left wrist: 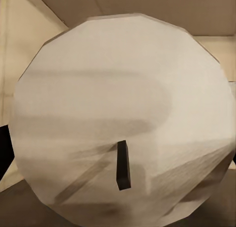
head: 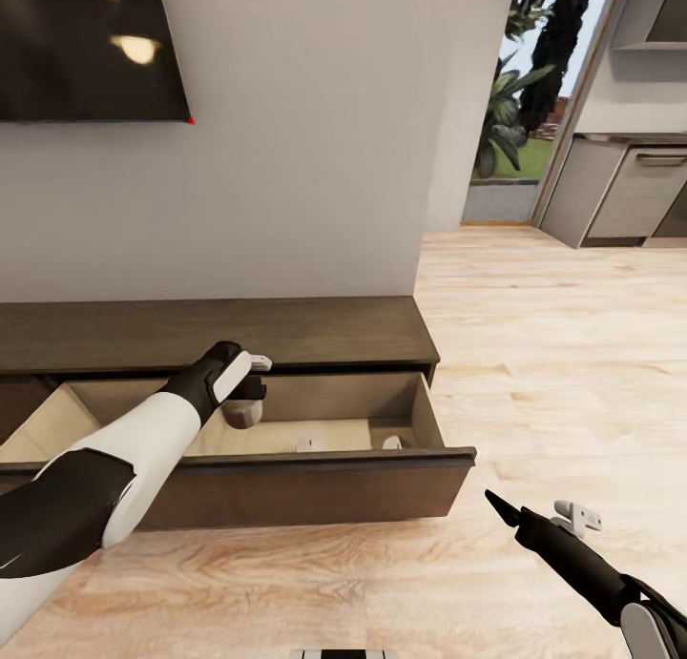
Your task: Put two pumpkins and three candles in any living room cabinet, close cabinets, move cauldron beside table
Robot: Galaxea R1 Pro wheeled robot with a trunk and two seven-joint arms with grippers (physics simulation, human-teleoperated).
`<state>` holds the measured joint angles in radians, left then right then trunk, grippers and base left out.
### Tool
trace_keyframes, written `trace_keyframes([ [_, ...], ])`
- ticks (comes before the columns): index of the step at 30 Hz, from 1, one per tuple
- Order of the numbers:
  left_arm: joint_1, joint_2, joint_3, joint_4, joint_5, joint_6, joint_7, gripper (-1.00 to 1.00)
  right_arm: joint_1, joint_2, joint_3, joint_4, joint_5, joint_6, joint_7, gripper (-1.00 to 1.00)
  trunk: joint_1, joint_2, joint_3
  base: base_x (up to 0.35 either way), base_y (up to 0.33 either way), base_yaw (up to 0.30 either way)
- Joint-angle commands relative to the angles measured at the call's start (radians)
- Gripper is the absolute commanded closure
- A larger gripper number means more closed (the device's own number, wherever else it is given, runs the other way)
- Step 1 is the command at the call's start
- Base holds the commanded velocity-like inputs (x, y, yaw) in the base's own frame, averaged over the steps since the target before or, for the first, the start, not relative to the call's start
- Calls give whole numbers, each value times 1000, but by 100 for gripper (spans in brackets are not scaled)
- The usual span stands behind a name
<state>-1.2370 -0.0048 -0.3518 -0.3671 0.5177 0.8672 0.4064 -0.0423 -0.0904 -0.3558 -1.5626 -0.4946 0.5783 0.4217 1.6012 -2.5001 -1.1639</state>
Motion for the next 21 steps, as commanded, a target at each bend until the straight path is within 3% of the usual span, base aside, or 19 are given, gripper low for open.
trace_keyframes([
  [1,1,0,-7,-2,10,3,8,100,-1,0,-2,-1,-5,8,2,-100,0,-1,-5,2,1,0],
  [17,13,0,-7,-3,12,-10,8,100,-1,4,-2,-3,-5,6,6,-100,7,-4,-67,0,0,0],
  [21,13,0,-7,-3,12,-11,8,100,-1,1,-2,-4,-5,6,33,-100,9,-5,-82,0,0,0],
])
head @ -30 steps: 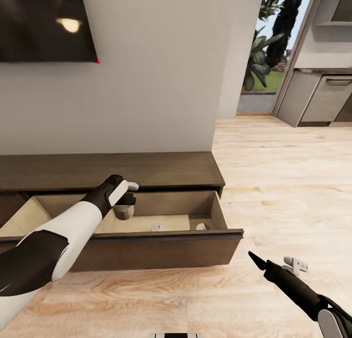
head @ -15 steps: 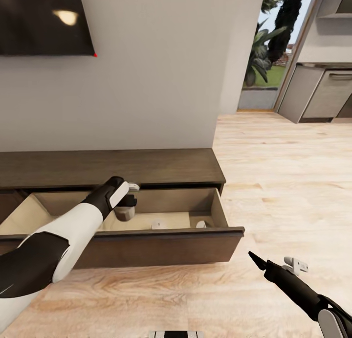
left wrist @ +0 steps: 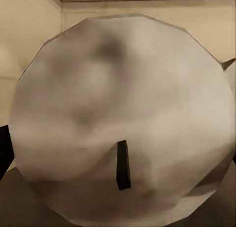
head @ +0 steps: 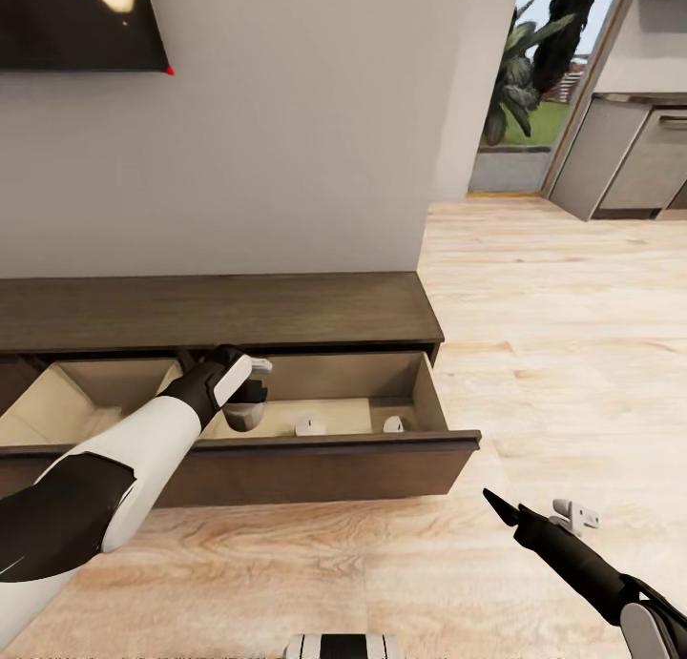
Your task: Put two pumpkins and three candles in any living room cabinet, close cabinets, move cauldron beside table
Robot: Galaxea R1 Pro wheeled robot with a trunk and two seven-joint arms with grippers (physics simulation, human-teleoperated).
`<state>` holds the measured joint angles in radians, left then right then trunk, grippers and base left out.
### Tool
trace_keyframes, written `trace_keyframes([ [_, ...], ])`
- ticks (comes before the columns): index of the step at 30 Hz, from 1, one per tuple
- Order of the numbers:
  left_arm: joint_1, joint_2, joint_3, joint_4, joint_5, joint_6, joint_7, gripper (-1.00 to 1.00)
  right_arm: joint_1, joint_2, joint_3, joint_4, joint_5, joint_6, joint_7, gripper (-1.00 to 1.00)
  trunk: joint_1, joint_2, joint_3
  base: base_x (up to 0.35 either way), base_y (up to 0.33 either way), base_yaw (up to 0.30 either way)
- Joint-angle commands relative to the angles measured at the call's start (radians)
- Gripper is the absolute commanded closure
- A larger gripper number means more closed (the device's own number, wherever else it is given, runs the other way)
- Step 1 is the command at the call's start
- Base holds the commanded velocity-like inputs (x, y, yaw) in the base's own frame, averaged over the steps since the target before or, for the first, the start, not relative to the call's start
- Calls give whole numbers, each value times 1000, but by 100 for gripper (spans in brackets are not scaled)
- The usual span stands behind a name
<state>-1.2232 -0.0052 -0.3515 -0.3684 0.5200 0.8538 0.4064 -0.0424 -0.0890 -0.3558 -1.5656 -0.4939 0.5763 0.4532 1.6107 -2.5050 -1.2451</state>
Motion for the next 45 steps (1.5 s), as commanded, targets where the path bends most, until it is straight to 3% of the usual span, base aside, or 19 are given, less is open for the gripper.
trace_keyframes([
  [1,-1,1,-7,-1,9,2,8,100,-1,-1,-2,-1,-6,8,9,-100,0,-1,-5,0,0,0],
  [29,-1,1,-7,-1,9,2,6,100,1,2,-5,-2,-6,7,26,-100,0,-1,-5,62,13,0],
  [33,-1,1,-7,-1,9,2,6,100,1,0,-26,-2,-10,8,37,-100,0,-1,-5,14,3,0],
  [36,-1,1,-7,-1,9,2,6,100,1,-5,-90,-1,-13,9,68,-100,0,-1,-5,4,1,0],
  [38,0,1,-7,-1,9,2,6,100,2,-8,-161,-1,-14,19,98,-100,0,-1,-5,2,0,0],
  [40,-1,1,-7,-1,9,2,7,100,2,-12,-276,1,-11,64,155,-100,0,-1,-5,0,0,0],
  [44,0,-1,-7,-1,9,2,7,100,2,-23,-398,2,-4,105,221,-100,0,-1,-5,0,0,0],
  [45,0,-1,-7,-1,9,2,8,100,2,-25,-408,3,-4,108,227,-100,0,-1,-5,0,0,0],
])
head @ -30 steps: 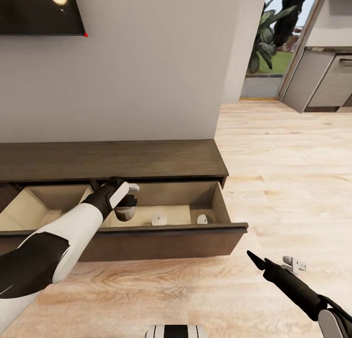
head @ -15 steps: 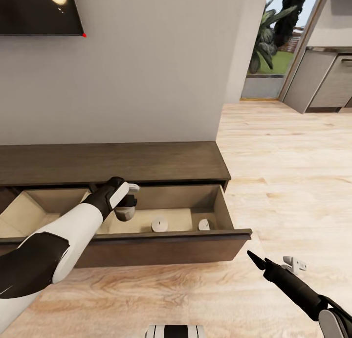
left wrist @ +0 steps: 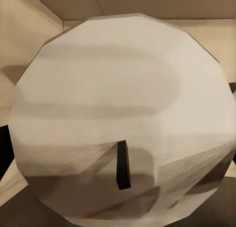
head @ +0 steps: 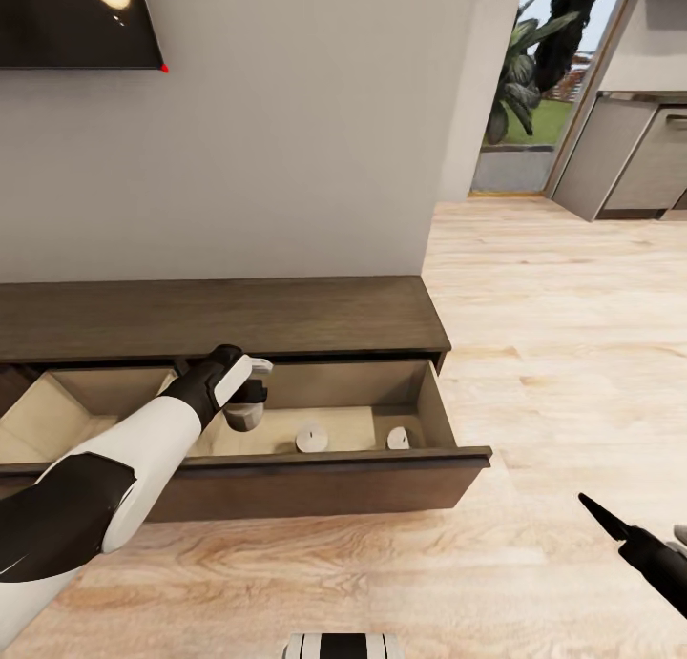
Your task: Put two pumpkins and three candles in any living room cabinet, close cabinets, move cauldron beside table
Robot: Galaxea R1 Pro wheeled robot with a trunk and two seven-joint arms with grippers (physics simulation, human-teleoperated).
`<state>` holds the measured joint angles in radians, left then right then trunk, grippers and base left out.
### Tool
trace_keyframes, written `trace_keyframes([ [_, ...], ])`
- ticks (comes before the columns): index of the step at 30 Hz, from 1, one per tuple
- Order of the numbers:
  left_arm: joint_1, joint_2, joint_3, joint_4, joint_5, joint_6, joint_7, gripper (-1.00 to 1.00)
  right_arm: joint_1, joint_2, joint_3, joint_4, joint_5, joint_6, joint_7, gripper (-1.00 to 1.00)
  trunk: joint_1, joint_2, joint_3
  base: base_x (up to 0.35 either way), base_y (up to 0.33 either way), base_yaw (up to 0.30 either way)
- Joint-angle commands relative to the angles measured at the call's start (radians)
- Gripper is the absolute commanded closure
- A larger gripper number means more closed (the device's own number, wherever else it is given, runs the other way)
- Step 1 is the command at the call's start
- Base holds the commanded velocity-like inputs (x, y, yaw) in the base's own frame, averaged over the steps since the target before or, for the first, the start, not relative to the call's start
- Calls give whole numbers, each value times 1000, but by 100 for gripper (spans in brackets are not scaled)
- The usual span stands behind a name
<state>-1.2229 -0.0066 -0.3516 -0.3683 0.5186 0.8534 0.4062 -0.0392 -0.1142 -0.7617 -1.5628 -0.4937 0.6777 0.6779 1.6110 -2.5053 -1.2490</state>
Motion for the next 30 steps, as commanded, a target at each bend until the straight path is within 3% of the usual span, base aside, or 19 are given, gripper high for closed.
trace_keyframes([
  [1,0,0,-7,-1,10,3,8,100,-1,-2,-10,0,-4,10,6,-100,0,0,-1,10,0,0],
  [7,0,-1,-7,0,9,3,9,100,-1,-9,-39,2,-5,20,21,-100,0,0,-1,109,28,0],
  [30,11,0,-7,-1,12,3,8,100,-1,-10,-42,3,-8,20,23,-100,0,-1,-5,30,8,0],
])
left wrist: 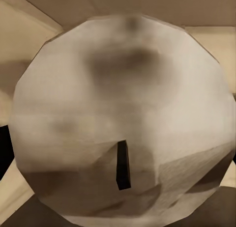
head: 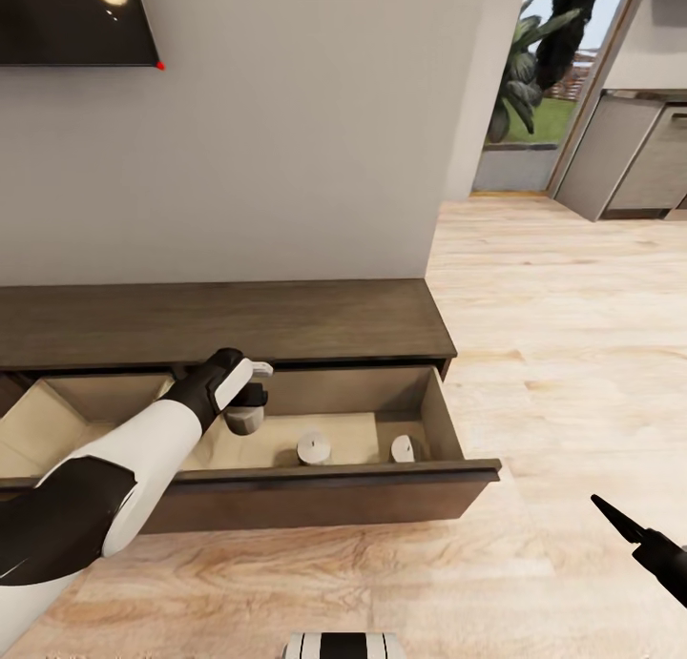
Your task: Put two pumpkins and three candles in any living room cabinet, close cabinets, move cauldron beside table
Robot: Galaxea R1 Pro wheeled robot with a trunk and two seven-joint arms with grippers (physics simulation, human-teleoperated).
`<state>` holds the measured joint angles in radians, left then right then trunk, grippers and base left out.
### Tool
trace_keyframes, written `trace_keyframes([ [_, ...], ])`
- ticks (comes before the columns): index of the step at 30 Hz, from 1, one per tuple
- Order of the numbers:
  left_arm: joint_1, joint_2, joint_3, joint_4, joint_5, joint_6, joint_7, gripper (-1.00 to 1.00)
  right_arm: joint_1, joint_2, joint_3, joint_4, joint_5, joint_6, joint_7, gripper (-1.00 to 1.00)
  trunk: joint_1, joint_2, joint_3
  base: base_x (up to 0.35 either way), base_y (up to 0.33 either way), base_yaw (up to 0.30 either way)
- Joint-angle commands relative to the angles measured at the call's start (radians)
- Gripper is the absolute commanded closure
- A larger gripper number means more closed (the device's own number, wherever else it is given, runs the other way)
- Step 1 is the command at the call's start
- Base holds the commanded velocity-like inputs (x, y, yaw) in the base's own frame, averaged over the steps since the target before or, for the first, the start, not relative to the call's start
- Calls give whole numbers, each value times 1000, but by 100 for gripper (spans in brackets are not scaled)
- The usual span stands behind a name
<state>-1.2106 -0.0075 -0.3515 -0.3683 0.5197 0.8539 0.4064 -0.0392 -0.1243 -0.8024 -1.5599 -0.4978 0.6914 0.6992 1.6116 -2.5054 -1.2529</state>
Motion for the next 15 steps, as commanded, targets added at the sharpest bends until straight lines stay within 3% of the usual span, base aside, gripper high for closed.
trace_keyframes([
  [1,0,1,-7,-1,11,2,8,100,-1,0,-1,0,-4,7,2,-100,0,-1,-5,0,0,0],
  [15,0,0,-7,-1,11,-17,2,100,-1,0,-1,0,-7,7,2,-100,6,-4,-59,0,0,0],
])
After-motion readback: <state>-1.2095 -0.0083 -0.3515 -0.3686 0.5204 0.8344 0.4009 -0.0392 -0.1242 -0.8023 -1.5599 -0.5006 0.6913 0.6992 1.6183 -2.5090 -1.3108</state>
